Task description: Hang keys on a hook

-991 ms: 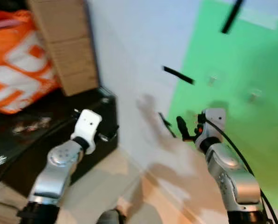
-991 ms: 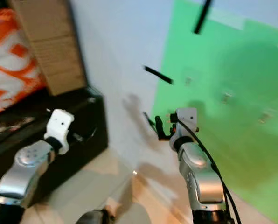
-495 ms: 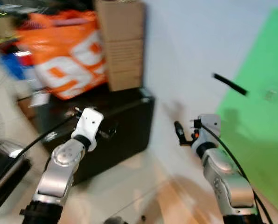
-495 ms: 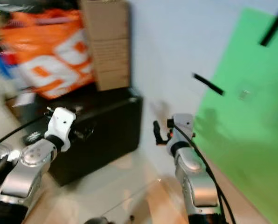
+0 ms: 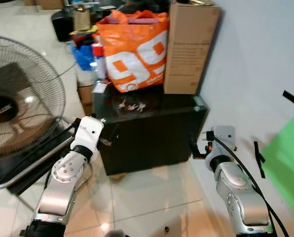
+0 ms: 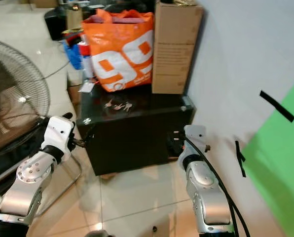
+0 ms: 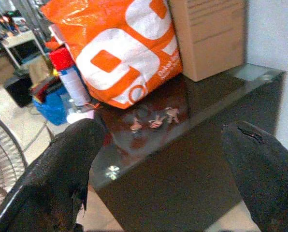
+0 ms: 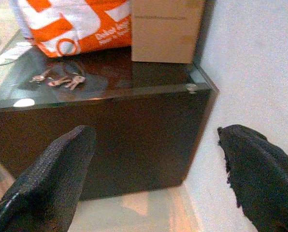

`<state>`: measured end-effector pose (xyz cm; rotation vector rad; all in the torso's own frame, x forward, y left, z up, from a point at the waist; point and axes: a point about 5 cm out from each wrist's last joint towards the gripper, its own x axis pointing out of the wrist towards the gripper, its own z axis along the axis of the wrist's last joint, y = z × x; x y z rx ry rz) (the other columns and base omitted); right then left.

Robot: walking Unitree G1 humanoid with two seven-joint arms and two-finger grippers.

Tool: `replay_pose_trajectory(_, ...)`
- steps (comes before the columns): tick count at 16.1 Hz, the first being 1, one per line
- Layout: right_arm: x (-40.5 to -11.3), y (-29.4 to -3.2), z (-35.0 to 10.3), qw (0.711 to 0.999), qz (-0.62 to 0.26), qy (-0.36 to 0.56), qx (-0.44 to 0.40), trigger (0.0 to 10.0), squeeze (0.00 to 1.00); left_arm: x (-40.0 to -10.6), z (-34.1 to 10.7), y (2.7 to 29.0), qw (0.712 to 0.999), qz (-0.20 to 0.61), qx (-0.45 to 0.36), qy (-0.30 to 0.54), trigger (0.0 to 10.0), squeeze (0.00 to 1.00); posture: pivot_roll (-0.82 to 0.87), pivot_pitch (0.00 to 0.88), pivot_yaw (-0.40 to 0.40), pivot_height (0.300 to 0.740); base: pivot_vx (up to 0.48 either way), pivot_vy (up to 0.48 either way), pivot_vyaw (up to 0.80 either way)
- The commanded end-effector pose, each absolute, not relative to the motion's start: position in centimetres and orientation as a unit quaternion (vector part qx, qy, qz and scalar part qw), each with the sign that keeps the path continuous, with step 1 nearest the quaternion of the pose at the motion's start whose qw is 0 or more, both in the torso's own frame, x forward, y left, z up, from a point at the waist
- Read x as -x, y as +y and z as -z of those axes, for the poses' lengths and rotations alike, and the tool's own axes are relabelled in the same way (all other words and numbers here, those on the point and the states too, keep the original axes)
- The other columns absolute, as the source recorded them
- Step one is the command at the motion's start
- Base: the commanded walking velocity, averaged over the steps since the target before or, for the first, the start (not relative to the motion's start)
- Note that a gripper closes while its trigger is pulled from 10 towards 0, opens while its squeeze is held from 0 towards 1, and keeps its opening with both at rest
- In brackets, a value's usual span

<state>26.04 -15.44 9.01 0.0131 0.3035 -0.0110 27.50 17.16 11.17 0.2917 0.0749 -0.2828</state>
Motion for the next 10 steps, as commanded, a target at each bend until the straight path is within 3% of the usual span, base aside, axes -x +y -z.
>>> replay_pose_trajectory(1,-26.2,-16.1,-9.2,0.988,0.027,0.152,-0.004,10.0,1.0,-27.6,-11.6,16.7,0.978,0.149,-0.14,0.031,10.0,0.0,-0.01,0.0,-0.022,0.74,0.0,0.0,0.0)
replay_pose_trajectory(5,-27.3,-16.9,-10.2,0.991,0.056,0.122,-0.006,10.0,1.0,-28.4,-11.3,17.4,0.984,0.116,-0.13,0.046,10.0,0.0,-0.01,0.0,-0.029,0.74,0.0,0.0,0.0)
replay_pose_trajectory(10,-28.1,-16.5,-10.9,0.992,0.062,0.104,-0.021,10.0,1.0,-28.9,-12.1,18.1,0.985,0.112,-0.126,0.048,10.0,0.02,0.0,0.0,-0.027,0.74,0.275,0.0,0.0)
